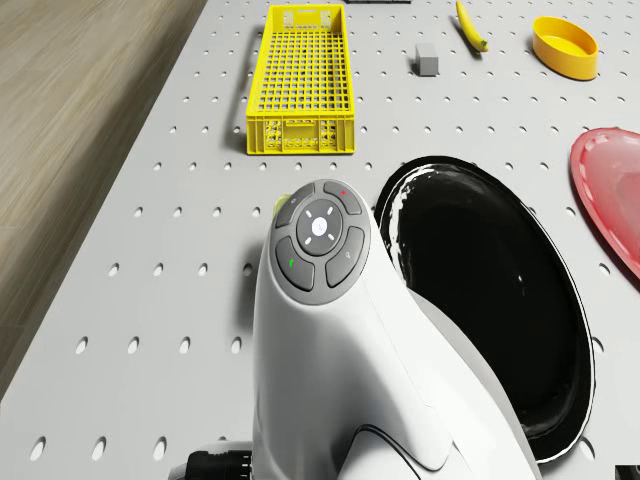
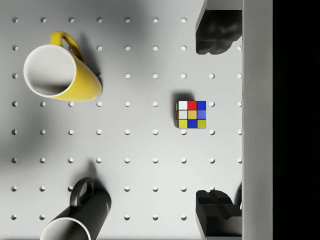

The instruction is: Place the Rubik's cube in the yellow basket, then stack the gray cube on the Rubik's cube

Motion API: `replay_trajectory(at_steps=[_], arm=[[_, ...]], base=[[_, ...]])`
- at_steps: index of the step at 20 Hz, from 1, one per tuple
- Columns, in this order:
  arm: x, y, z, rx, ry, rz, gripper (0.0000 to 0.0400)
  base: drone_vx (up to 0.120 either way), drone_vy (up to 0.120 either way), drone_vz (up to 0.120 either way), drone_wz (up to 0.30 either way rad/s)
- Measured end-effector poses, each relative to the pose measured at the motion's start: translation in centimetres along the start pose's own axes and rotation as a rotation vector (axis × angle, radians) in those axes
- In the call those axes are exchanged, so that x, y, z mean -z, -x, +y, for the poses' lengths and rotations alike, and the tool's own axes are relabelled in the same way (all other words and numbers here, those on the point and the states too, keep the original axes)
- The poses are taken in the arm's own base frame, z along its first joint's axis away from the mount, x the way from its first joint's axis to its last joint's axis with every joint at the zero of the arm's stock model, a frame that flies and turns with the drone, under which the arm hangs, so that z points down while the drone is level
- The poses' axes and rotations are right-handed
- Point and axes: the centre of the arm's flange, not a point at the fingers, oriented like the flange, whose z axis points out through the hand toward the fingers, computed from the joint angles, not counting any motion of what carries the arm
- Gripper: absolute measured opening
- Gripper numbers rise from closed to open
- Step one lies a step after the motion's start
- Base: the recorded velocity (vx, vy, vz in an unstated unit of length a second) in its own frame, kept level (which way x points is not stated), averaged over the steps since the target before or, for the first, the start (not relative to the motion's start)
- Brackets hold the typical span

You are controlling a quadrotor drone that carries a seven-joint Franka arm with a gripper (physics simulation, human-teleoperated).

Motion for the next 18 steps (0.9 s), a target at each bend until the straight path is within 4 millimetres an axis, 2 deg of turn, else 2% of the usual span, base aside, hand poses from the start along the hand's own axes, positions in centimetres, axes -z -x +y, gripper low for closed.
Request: replay_trajectory(at_steps=[2, 7, 14, 18], arm=[[0.00, 0.01, -0.01, 0.000, 0.001, 0.001, 0.0400], [0.00, 0.01, -0.01, 0.000, 0.001, 0.002, 0.0400], [0.00, 0.02, -0.02, 0.000, 0.002, 0.002, 0.0400], [0.00, 0.02, -0.02, 0.000, 0.002, 0.002, 0.0400]], base=[[0.000, 0.100, -0.120, 0.000], [0.000, 0.000, -0.120, 0.000], [0.120, 0.000, -0.120, 0.000], [0.000, 0.000, -0.120, 0.000]])
